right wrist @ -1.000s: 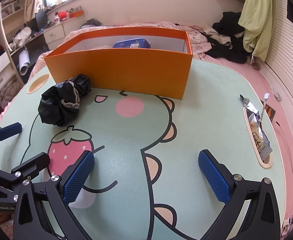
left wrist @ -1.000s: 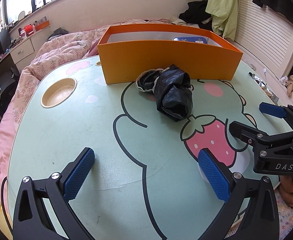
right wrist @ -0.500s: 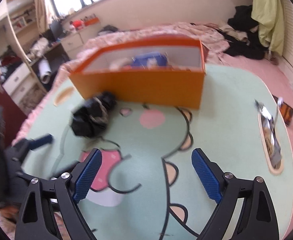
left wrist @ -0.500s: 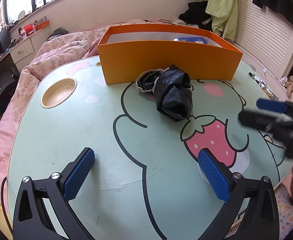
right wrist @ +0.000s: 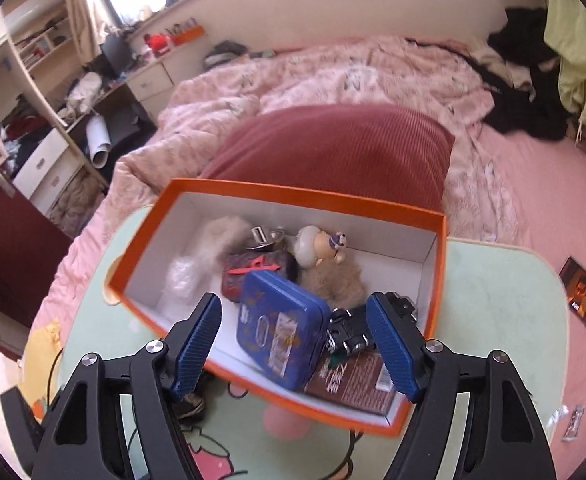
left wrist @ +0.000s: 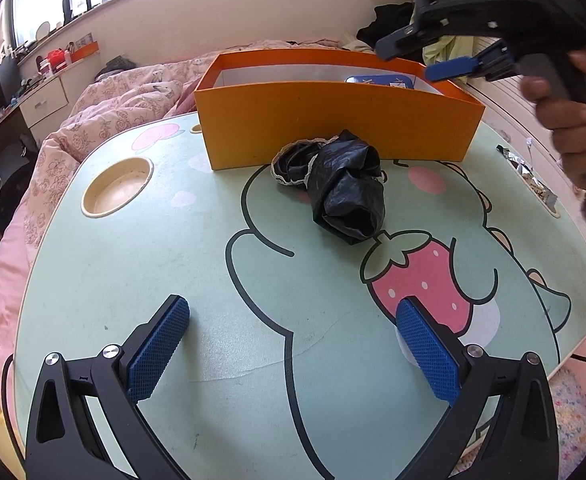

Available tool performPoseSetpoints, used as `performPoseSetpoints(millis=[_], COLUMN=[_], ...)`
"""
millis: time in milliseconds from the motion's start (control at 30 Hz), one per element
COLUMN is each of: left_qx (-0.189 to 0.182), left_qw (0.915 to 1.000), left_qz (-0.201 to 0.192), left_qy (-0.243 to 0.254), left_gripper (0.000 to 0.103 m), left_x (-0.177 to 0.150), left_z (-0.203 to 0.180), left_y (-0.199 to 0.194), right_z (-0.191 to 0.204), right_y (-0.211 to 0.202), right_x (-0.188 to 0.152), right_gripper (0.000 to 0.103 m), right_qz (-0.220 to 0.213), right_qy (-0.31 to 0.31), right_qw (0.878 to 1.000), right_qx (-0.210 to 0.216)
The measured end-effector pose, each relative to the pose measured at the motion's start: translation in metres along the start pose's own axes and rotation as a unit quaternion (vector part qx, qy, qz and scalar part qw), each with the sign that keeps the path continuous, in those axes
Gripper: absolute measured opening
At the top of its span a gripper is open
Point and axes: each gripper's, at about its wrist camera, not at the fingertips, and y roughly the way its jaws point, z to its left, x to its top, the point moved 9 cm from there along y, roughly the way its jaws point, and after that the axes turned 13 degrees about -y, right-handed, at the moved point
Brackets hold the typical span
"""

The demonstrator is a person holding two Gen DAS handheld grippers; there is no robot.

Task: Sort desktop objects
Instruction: 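Reach the right gripper into the orange box and grasp the blue tin, then lift the blue tin out with the right gripper and set it on the table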

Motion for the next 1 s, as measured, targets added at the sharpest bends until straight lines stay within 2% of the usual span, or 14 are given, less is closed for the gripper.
performPoseSetpoints(millis=[67,133,167,200,233,300,433,533,667,800,900,1000], left_qx=[0.000,0.000,-0.001,-0.001,-0.001,-0.001,-0.001,-0.001,-0.001,-0.001,-0.001,-0.001], left_qw=[1.0000,1.0000,1.0000,1.0000,1.0000,1.0000,1.0000,1.0000,1.0000,1.0000,1.0000,1.0000], left_qz=[0.000,-0.001,0.000,0.000,-0.001,-0.001,-0.001,-0.001,-0.002,-0.002,-0.002,-0.002], left_qy=[0.000,0.001,0.000,0.000,0.000,0.000,0.000,0.000,0.000,0.000,-0.001,-0.001], left_gripper=[0.103,0.103,0.103,0.103,0.103,0.103,0.103,0.103,0.103,0.103,0.103,0.103], left_x=[0.000,0.000,0.000,0.000,0.000,0.000,-0.001,-0.001,-0.001,-0.001,-0.001,-0.001], left_z=[0.000,0.000,0.000,0.000,0.001,0.001,0.001,0.000,0.000,0.000,0.000,0.000], left_y=[0.000,0.000,0.000,0.000,0.000,0.000,0.000,0.000,0.000,0.000,0.001,0.001], right_z=[0.003,0.009,0.011,0.015,0.020,0.029,0.034,0.040,0.048,0.062,0.075,0.080], right_y=[0.009,0.012,0.011,0.010,0.010,0.012,0.019,0.010,-0.026,-0.079,-0.105,-0.110], right_x=[-0.001,-0.004,-0.004,-0.005,-0.007,-0.011,-0.013,-0.009,0.007,0.008,-0.008,-0.038], right_gripper=[0.071,0.058,0.046,0.037,0.035,0.033,0.031,0.023,0.019,0.019,0.019,0.019], right_qz=[0.010,0.015,0.015,0.014,0.014,0.019,0.017,-0.006,-0.069,-0.135,-0.155,-0.150], right_qy=[-0.002,-0.017,-0.022,-0.027,-0.029,-0.029,-0.034,-0.026,-0.036,-0.041,-0.046,-0.032], right_qw=[1.000,1.000,0.999,0.999,0.999,0.999,0.999,0.998,0.997,0.990,0.986,0.987], right_qx=[0.007,-0.012,-0.018,-0.011,0.004,0.038,0.034,0.054,0.024,0.023,0.030,0.051])
